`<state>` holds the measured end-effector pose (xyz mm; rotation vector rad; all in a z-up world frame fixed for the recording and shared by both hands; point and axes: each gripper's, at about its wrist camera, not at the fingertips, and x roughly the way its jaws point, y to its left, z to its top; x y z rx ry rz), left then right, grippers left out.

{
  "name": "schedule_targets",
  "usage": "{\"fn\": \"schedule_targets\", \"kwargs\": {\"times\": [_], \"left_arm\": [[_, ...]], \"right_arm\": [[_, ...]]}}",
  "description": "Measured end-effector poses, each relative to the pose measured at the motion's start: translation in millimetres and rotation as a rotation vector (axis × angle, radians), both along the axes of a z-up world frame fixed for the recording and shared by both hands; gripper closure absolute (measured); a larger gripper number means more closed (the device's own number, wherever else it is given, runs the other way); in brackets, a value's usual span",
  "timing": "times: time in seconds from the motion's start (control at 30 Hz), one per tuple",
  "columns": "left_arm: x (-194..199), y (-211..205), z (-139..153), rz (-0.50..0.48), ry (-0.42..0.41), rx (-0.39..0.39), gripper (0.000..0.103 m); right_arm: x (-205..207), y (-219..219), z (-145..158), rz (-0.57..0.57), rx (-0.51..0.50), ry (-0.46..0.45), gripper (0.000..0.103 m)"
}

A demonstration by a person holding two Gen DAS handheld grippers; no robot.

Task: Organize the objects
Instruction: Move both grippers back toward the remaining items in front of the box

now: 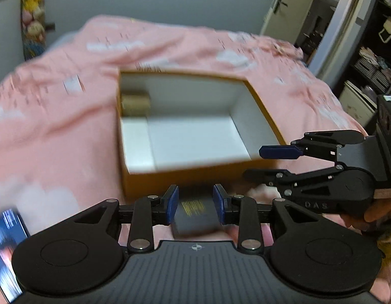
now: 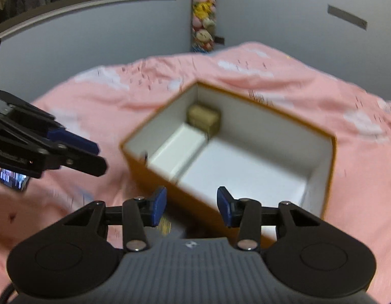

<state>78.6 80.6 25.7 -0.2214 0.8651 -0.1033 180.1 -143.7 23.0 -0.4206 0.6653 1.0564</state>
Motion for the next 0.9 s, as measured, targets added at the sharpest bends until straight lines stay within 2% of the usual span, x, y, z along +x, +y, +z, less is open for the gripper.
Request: {"fn": "schedule_targets", "kwargs": {"times": [0.13, 0.2, 0.3, 0.4, 0.5, 0.57, 0.6, 0.67, 0.73, 0.9], "left_arm": [[-20, -15, -20, -0.061, 0.065, -0.019, 0.052], [-30, -24, -29, -0.087, 0.094, 0.005, 0.043], [-39, -41, -43, -0.151, 0.145, 0.072, 0.034], [-49, -56, -59, -0.199, 0.18, 0.145, 0.033], [-44, -59, -66, -0.183, 0.19, 0.15, 0.033], [-42, -60, -67, -0.177, 0.172, 0.161, 0.034], [-42, -61, -67, -0.176, 0.166, 0.17, 0.038], [-44, -63, -66, -0.164, 0.143, 0.194, 0.042], [-42, -64, -62, -0.138, 0.109, 0.226, 0.044], [-23, -50, -59, -0.058, 0.049, 0.189, 0.047]], "right_arm": [[-16, -25, -18, -0.052, -0.041, 0.082, 0.056], [-22, -35, -26, -0.081, -0.063, 0.107, 0.055], [-28, -45, -38, -0.117, -0.091, 0.158, 0.046], [-30, -50, -49, -0.128, -0.104, 0.225, 0.046], [-33, -48, -57, -0.123, -0.113, 0.246, 0.046], [-36, -47, -59, -0.124, -0.121, 0.235, 0.047], [-36, -47, -59, -0.125, -0.119, 0.235, 0.047], [-34, -48, -59, -0.134, -0.113, 0.238, 0.055], [-30, -49, -59, -0.145, -0.107, 0.25, 0.057], [-21, -48, -62, -0.154, -0.094, 0.287, 0.057]]}}
